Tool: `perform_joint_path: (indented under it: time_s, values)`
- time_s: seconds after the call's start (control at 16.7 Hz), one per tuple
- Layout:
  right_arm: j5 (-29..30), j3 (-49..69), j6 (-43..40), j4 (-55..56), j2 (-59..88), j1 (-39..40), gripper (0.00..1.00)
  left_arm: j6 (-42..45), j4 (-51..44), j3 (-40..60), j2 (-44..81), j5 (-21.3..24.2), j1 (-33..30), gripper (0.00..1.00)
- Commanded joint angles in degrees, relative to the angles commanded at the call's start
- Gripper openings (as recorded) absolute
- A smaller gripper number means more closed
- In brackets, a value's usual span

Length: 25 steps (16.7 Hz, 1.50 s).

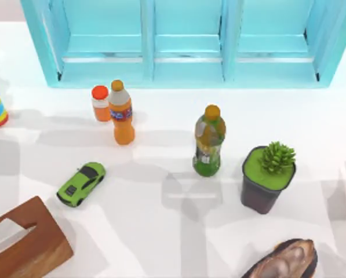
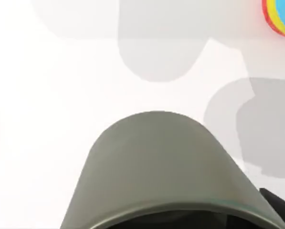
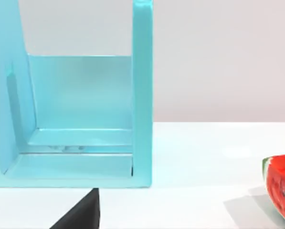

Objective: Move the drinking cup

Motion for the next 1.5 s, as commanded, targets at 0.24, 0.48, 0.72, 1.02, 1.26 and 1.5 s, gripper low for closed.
perform_joint_path:
  time_s: [0.24, 0.48, 0.72, 1.02, 1.26, 1.5]
  values:
    - [0.0, 0.0, 0.0, 0.0, 0.0, 0.0, 1.0, 12.0, -6.7, 9.8, 3.9, 1.4, 10.5, 0.0]
    - [0.0, 0.0, 0.0, 0.0, 0.0, 0.0, 1.0, 15.7, -12.3, 12.7, 8.7, 3.1, 16.1, 0.0]
    - [0.0, 0.0, 0.0, 0.0, 0.0, 0.0, 1.0, 15.6, -13.9, 12.4, 10.4, 3.9, 17.2, 0.0]
    - [0.0, 0.0, 0.0, 0.0, 0.0, 0.0, 1.0, 15.7, -12.8, 11.6, 10.6, 3.7, 17.0, 0.0]
    - [0.0, 0.0, 0.0, 0.0, 0.0, 0.0, 1.0, 16.0, -5.5, 6.6, 12.8, 3.8, 17.7, 0.0]
    - [0.0, 0.0, 0.0, 0.0, 0.0, 0.0, 1.0, 16.4, -1.3, 3.5, 14.3, 3.9, 17.9, 0.0]
